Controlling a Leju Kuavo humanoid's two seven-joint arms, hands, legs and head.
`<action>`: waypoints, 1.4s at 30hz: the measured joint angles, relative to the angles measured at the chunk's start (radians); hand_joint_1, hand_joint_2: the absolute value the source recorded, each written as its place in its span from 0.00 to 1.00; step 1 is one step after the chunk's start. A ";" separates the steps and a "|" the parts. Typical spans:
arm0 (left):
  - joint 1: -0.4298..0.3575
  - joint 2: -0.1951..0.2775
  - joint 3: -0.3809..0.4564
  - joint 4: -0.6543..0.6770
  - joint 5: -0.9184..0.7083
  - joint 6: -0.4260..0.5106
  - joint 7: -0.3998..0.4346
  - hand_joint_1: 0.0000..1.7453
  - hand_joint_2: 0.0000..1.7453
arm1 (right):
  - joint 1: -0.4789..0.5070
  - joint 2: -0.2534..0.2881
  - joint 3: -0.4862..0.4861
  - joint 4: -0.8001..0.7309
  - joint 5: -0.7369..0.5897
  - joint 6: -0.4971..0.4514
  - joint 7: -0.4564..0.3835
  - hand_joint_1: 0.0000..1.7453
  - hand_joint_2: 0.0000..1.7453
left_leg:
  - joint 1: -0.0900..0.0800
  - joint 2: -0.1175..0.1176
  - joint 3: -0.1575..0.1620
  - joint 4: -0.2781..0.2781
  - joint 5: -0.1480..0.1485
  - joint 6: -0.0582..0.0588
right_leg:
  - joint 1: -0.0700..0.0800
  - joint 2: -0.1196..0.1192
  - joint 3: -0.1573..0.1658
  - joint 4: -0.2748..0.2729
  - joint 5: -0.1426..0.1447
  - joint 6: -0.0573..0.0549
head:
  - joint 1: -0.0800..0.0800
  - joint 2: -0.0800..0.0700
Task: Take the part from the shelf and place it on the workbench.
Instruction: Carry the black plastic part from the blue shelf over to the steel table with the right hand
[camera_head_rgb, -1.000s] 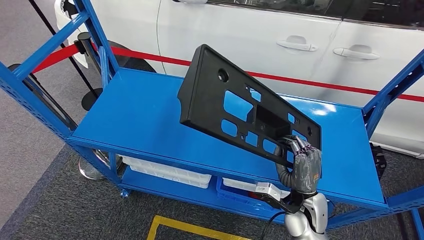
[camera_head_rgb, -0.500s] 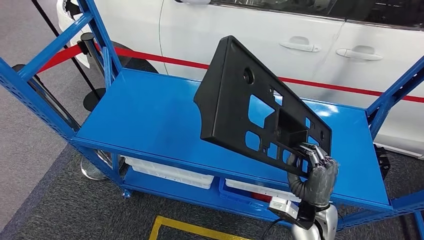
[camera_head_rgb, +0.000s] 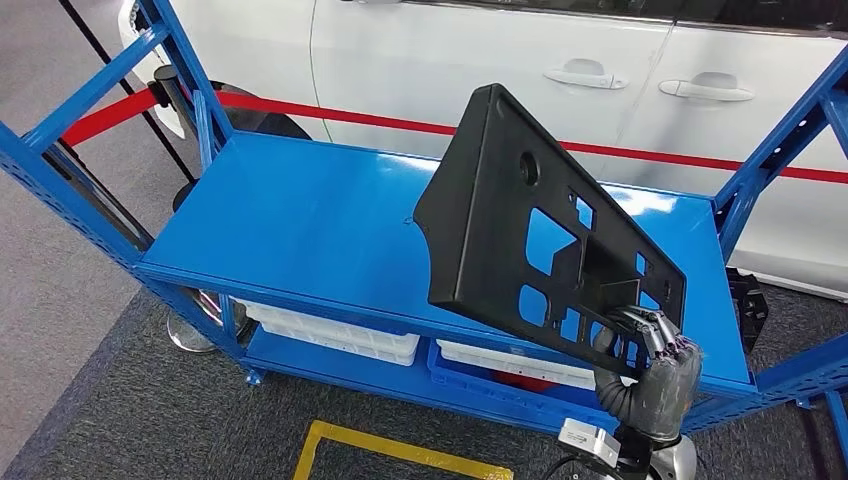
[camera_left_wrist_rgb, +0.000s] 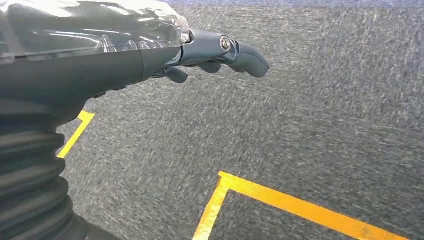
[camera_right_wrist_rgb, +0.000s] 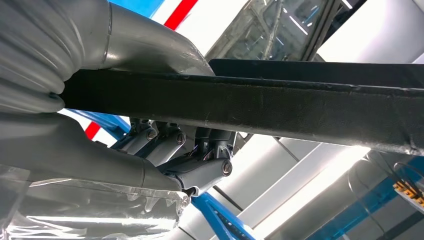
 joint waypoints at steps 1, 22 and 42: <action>-0.001 0.000 -0.002 0.000 0.000 -0.001 -0.002 0.00 1.00 | 0.001 0.001 -0.001 -0.002 0.000 0.000 -0.001 1.00 1.00 | 0.000 0.000 0.053 -0.077 0.025 0.004 | 0.000 0.000 -0.006 0.001 0.006 0.002 | 0.000 0.000; -0.007 -0.006 0.003 0.010 0.069 0.002 0.053 0.00 1.00 | -0.065 0.017 0.043 0.003 -0.080 0.000 0.072 1.00 1.00 | -0.013 0.011 -0.021 -0.219 0.197 0.024 | 0.007 0.005 0.117 -0.020 -0.080 0.019 | -0.001 0.000; 0.000 -0.006 0.021 0.010 0.097 0.004 0.088 0.00 1.00 | 0.036 0.051 -0.054 -0.095 -0.146 0.000 0.066 1.00 1.00 | -0.009 0.017 0.103 -0.272 0.122 0.064 | 0.002 -0.002 -0.087 0.178 -0.124 0.047 | 0.000 0.000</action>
